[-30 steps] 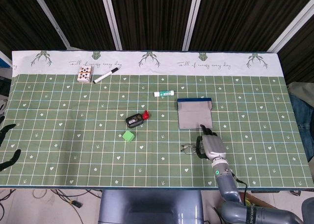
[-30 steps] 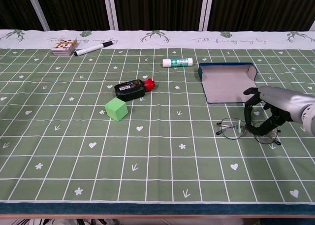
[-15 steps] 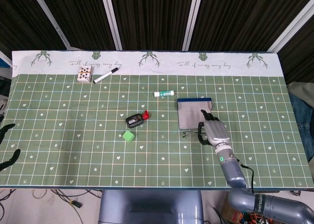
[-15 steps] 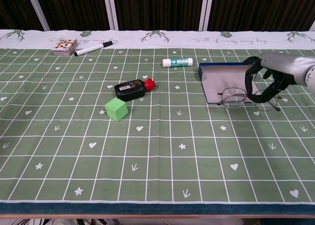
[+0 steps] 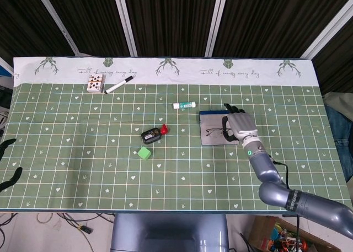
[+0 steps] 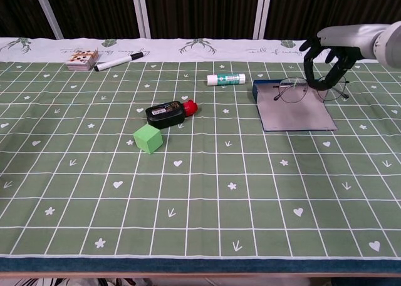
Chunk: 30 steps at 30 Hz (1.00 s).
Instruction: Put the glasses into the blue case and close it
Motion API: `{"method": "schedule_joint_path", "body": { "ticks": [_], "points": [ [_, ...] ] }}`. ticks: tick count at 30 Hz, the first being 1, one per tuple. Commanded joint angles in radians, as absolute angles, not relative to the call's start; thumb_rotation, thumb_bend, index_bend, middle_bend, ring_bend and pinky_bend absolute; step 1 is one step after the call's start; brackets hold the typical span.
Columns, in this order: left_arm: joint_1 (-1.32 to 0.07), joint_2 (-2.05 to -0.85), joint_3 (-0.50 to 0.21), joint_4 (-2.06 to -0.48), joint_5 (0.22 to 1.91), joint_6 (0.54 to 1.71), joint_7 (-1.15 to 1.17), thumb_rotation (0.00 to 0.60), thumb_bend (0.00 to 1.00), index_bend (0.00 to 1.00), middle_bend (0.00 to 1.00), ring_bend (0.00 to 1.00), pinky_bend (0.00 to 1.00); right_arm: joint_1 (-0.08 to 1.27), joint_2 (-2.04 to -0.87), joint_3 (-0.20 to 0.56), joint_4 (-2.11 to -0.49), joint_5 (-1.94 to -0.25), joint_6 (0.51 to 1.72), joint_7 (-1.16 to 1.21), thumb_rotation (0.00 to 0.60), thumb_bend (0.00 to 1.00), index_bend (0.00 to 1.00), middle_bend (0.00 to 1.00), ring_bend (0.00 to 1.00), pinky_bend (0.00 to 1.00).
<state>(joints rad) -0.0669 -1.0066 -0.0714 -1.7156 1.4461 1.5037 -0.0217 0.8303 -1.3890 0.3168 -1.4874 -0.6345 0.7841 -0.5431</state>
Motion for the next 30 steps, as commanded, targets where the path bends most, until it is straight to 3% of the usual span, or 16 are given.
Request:
{"method": "schedule_joint_path", "body": {
  "ticks": [1,9,19,30],
  "points": [
    [-0.066,-1.007,-0.073,-1.714,1.443,1.504,-0.021,0.600,0.32,0.18,0.00,0.00,0.00,0.877,-1.420,0.325,-1.404,-0.620,0.742,-0.521,0.600,0.55,0.68,0.01,0.10,0.15],
    [-0.064,-1.007,-0.076,-1.710,1.434,1.506,-0.020,0.600,0.32,0.18,0.00,0.00,0.00,0.911,-1.497,0.329,-1.239,-0.675,0.700,-0.429,0.600,0.55,0.70,0.01,0.10,0.15],
    [-0.064,-1.008,-0.076,-1.705,1.431,1.504,-0.015,0.600,0.32,0.18,0.00,0.00,0.00,0.943,-1.573,0.275,-1.047,-0.801,0.613,-0.356,0.600,0.55,0.70,0.00,0.08,0.15],
    [-0.062,-1.008,-0.079,-1.701,1.425,1.508,-0.012,0.600,0.32,0.18,0.00,0.00,0.00,0.946,-1.610,0.251,-0.935,-0.932,0.530,-0.218,0.600,0.55,0.70,0.00,0.08,0.15]
  ]
}}
